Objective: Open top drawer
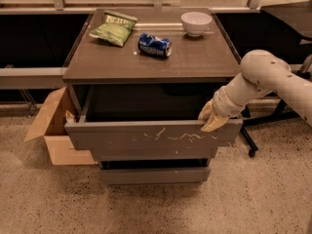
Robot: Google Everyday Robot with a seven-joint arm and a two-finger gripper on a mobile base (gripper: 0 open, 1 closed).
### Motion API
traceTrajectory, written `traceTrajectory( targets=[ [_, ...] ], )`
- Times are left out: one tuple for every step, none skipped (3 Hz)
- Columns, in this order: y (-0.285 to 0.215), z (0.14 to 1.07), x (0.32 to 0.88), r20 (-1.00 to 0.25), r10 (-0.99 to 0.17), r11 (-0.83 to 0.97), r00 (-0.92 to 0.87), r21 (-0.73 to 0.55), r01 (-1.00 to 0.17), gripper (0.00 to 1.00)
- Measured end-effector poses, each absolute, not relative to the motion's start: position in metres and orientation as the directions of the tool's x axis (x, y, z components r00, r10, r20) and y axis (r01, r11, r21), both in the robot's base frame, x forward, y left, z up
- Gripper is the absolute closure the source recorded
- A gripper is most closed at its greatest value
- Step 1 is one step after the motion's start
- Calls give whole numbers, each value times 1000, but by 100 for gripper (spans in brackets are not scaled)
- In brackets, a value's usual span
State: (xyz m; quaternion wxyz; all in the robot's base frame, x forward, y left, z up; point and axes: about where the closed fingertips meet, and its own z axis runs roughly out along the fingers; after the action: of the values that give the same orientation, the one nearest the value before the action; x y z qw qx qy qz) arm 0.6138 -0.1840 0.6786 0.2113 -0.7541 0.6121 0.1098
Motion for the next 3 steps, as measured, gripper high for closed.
traceTrajectory(
  targets=[
    [-184, 679, 614, -424, -877, -161, 227, -184, -970, 39],
    [-184, 679, 614, -424, -877, -161, 227, -184, -970, 17],
    [-181, 680, 606, -429, -870, -177, 243, -189, -966, 0]
  ],
)
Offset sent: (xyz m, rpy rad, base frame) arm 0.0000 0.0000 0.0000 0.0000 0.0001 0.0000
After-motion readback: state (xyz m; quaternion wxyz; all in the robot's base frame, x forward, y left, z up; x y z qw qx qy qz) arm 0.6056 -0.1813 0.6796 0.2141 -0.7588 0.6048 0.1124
